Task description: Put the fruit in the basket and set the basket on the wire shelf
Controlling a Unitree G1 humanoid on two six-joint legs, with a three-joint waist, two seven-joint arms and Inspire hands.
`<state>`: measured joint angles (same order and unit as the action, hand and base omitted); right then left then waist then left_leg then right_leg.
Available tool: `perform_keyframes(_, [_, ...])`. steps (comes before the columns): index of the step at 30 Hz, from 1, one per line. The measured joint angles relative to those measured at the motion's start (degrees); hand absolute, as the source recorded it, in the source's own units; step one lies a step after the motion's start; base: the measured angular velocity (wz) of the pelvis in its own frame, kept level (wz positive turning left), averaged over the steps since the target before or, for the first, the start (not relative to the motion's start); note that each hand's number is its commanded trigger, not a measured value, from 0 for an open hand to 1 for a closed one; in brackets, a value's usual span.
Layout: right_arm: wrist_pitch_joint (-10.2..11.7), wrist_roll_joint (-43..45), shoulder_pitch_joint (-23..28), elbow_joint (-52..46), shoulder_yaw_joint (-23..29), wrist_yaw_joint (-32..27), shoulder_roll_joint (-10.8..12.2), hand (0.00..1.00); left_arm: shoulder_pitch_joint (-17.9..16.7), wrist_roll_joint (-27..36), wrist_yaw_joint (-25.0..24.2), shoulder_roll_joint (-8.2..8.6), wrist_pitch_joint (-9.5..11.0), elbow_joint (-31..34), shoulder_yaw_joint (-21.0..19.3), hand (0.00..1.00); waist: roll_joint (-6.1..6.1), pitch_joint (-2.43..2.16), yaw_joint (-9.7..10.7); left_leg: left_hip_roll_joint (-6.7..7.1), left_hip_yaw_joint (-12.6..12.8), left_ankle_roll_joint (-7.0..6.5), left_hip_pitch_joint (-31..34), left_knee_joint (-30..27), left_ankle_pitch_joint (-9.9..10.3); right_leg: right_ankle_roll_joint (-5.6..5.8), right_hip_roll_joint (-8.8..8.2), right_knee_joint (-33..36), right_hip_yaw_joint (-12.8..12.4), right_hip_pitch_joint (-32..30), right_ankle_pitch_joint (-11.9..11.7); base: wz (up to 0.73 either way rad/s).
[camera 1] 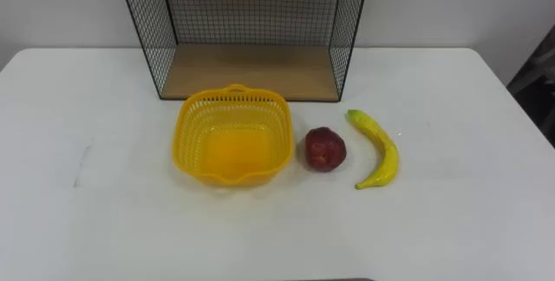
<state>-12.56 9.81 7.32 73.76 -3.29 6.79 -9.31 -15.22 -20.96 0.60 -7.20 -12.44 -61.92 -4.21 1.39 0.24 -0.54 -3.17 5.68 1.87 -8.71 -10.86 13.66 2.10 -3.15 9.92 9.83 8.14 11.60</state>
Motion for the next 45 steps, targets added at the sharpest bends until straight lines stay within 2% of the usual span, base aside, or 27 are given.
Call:
perform_keyframes(7, [0.34, -0.05, 0.13, -0.21, -0.03, -1.83, 0.01, 0.00, 0.02, 0.09, 0.12, -0.02, 0.05, -0.02, 0.13, 0.00, 0.08, 0.03, -0.15, -0.01, 0.17, 0.00, -0.07, -0.01, 0.00, 0.00, 0.00, -0.12, -0.09, -0.06, 0.00, 0.00])
perform_keyframes(13, [1.37, -1.56, 0.17, -0.21, 0.03, -6.44, 0.18, 0.00, 0.14, 0.08, 0.39, -0.02, 0.38, -0.23, 0.17, 0.00, 0.07, 0.03, -0.04, -0.01, 0.31, 0.00, -0.51, 0.23, 0.00, 0.00, 0.02, -0.04, -0.34, 0.04, 0.00, 0.00])
perform_keyframes(17, [3.21, -6.47, 0.69, -0.69, 2.61, -10.60, 0.92, 0.00, 0.13, 0.05, 0.40, 0.00, 1.51, -0.29, -0.07, 0.00, 0.10, 0.03, 0.15, -0.02, 0.32, 0.00, -0.49, 0.46, 0.00, 0.01, 0.06, 0.16, -0.32, 0.03, 0.00, 0.00])
perform_keyframes(23, [5.30, -22.48, 0.80, -0.93, 7.47, -15.13, 1.00, 0.00, -0.09, 0.06, 0.40, 0.07, 1.72, -0.14, -0.26, 0.00, 0.54, -0.02, 0.29, -0.04, 0.51, 0.00, -0.16, 0.42, 0.00, 0.01, 0.09, 0.06, -0.44, -0.23, 0.00, 0.00])
perform_keyframes(26, [5.73, -31.89, 0.84, -0.79, 11.10, -15.51, 1.06, 0.00, -0.09, 0.04, 0.40, 0.08, 2.03, 0.00, -2.15, 0.00, 0.80, 0.01, 0.57, -0.04, 0.40, 0.00, 0.05, 0.39, 0.00, 0.01, 0.12, -0.12, -0.43, -0.22, -0.03, 0.00])
perform_keyframes(31, [5.76, -42.57, 0.74, -0.76, 13.96, -16.72, 1.10, 0.00, -0.60, 0.05, 0.39, -0.04, 2.06, 0.00, -2.74, 0.00, 0.27, -0.15, 1.81, -0.04, 0.39, 0.01, -0.01, 0.34, 0.00, 0.01, 0.13, -0.11, -0.31, -0.11, -0.02, 0.00])
perform_keyframes(34, [6.31, -50.70, 1.30, -0.20, 17.63, -18.13, 1.10, 0.00, -0.70, 0.18, 0.40, 0.08, 2.65, -0.03, -4.18, 0.00, 0.12, -0.21, 2.26, -0.04, 0.40, 0.01, -0.34, 0.25, 0.00, 0.01, 0.13, -0.05, -0.39, 0.08, -0.02, -0.01])
perform_keyframes(39, [7.74, -66.72, 1.23, -0.82, 25.42, -23.39, 1.03, 0.00, -1.83, 1.20, 0.43, -0.03, 3.42, 0.04, -6.66, 0.00, 0.17, -0.15, 3.69, -0.07, 0.85, 0.02, -1.00, 0.30, 0.02, 0.04, 0.12, -0.09, -0.49, 0.68, 0.05, 0.00])
perform_keyframes(42, [8.89, -73.08, 1.01, -2.77, 29.48, -27.65, 0.98, 0.00, -1.86, 1.19, 0.55, -0.34, 4.05, 0.04, -7.07, 0.00, -0.01, -0.22, 4.79, -0.06, 0.68, 0.02, -0.71, 0.44, 0.03, 0.05, 0.05, 0.09, -0.47, 0.13, 0.13, 0.00])
perform_keyframes(45, [10.59, -74.93, 0.47, -6.30, 34.72, -32.06, 1.00, 0.00, -2.24, 1.21, 0.56, -0.36, 4.32, 0.04, -8.23, 0.00, -0.18, -0.24, 6.07, 0.00, 0.66, 0.01, -0.16, 0.39, 0.02, 0.04, -0.09, 0.96, -0.45, -0.73, 0.33, 0.00])
